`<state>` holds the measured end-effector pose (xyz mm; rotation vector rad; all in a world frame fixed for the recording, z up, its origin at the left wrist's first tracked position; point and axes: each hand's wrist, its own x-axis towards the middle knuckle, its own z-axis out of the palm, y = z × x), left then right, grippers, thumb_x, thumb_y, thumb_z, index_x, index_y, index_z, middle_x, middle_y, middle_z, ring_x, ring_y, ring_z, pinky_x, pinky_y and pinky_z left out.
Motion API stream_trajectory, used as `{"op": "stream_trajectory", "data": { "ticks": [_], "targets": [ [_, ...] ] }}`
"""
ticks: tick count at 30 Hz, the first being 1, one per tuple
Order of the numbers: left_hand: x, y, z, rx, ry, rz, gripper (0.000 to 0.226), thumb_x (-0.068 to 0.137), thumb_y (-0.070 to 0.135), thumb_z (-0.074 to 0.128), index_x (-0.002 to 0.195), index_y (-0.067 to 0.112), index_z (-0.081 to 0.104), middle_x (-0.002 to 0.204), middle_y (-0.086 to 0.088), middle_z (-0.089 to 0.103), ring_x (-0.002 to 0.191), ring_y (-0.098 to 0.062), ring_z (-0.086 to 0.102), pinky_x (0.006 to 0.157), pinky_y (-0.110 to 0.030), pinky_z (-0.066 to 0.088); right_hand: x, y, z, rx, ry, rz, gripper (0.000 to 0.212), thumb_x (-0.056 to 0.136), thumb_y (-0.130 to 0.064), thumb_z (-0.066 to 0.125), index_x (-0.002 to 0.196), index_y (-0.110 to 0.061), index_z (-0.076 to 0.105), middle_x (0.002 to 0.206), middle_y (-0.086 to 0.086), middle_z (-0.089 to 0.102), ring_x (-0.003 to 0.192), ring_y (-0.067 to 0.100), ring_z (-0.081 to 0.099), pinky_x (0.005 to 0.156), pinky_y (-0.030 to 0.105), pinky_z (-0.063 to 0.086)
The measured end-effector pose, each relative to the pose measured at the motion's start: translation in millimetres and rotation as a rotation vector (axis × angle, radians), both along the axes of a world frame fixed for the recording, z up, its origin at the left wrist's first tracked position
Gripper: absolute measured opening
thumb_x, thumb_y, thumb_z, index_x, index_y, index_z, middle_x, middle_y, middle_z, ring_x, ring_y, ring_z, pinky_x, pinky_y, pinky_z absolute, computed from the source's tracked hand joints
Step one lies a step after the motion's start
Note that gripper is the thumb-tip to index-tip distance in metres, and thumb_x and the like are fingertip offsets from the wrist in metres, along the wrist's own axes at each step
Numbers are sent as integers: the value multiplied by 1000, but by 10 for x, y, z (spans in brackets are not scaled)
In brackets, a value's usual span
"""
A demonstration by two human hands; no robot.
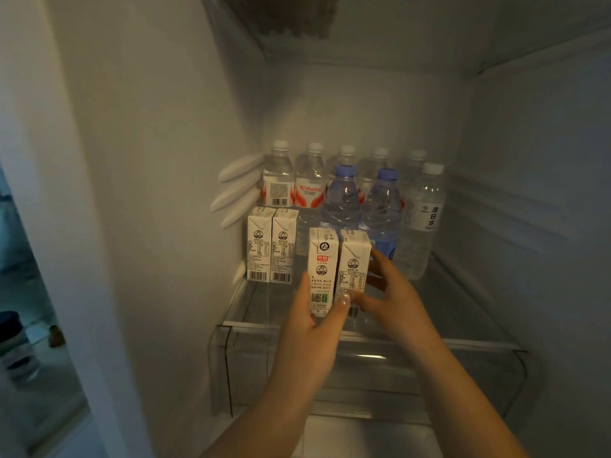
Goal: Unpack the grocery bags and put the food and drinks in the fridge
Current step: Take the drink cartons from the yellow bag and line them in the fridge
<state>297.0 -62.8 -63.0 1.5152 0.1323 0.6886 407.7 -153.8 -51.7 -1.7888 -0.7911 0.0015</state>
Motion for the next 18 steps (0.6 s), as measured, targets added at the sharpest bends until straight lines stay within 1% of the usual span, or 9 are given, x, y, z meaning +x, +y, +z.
{"op": "stream_trajectory", "data": {
  "ticks": [1,3,5,9,13,15,16,18],
  "targets": [
    [22,2,13,-2,-4,9,45,90,17,58,128,38,46,117,20,62,108,8,56,92,-17,43,5,23,-2,2,-18,-5,79,78,-6,72,143,-28,32,117,-23,54,98,-20,48,75,4,45],
    [50,17,34,4,-3,17,45,90,16,58,129,36,47,117,19,62,109,7,56,93,-18,43,15,63,0,0,-40,-14,78,79,-5,71,143,-28,32,114,-26,52,95,-22,47,69,0,42],
    [81,34,58,13,9,20,45,90,16,58,130,36,47,118,19,62,109,6,56,93,-18,43,38,99,11,5,-51,-21,81,78,-6,71,144,-28,29,116,-23,52,95,-21,46,67,2,43],
    [195,107,92,5,15,59,40,90,16,58,127,31,51,117,14,63,108,1,58,92,-22,44,108,160,41,16,-34,-20,85,77,-3,72,144,-29,27,110,-24,50,94,-16,49,67,5,47],
    [334,183,133,-40,21,106,36,90,16,57,125,24,53,115,8,64,107,-4,58,85,-17,45,174,237,53,16,-25,-9,85,77,1,71,143,-29,27,116,-13,51,98,-4,53,71,14,51],
    [409,223,116,-60,19,121,37,90,16,58,125,24,54,115,7,64,107,-6,59,86,-20,46,208,275,55,27,-13,0,84,77,2,70,143,-29,28,117,-11,52,103,1,54,70,16,51],
    [441,240,104,-66,21,133,37,90,16,58,126,24,53,116,6,64,108,-7,59,86,-20,46,221,295,61,31,-14,5,83,78,3,69,142,-30,28,116,-11,51,102,1,54,68,14,51],
    [509,283,72,-51,36,176,39,90,17,58,127,25,53,119,4,62,109,-7,58,83,-18,46,234,335,72,29,-29,14,81,78,3,68,141,-30,30,113,-14,50,94,-7,51,64,10,48]
  ]
}}
